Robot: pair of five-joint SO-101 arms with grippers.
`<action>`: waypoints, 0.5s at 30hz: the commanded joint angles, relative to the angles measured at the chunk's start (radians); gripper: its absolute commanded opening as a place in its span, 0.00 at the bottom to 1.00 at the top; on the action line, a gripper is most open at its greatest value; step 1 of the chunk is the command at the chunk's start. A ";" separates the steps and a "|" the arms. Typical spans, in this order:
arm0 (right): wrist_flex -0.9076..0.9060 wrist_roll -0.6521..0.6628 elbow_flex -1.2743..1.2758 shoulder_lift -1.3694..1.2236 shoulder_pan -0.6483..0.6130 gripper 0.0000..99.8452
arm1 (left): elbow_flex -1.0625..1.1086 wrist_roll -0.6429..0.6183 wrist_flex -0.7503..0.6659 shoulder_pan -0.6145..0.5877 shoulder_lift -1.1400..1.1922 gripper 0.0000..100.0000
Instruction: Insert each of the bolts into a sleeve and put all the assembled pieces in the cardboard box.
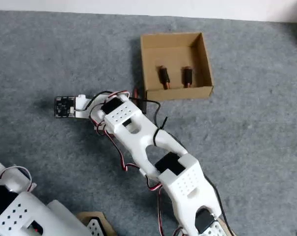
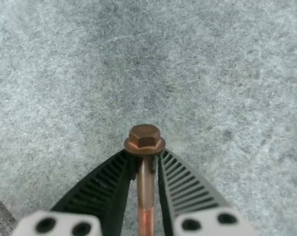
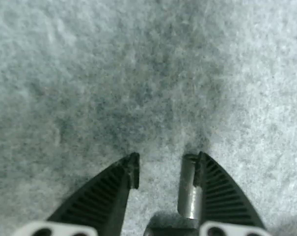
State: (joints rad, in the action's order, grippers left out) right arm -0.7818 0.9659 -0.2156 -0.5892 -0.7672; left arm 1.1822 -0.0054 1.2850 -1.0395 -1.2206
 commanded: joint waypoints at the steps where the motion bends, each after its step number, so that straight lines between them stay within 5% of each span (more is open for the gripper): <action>1: 0.007 -0.011 -0.067 0.016 0.028 0.18 | -0.007 0.009 -0.017 -0.002 -0.015 0.01; 15: -0.159 -0.037 -0.206 0.010 0.022 0.18 | -0.005 0.011 -0.012 0.001 -0.015 0.01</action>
State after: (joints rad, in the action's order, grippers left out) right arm -0.9260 0.9536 -0.3613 -0.5907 -0.7564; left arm 1.1822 -0.0054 1.2850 -1.0380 -1.2206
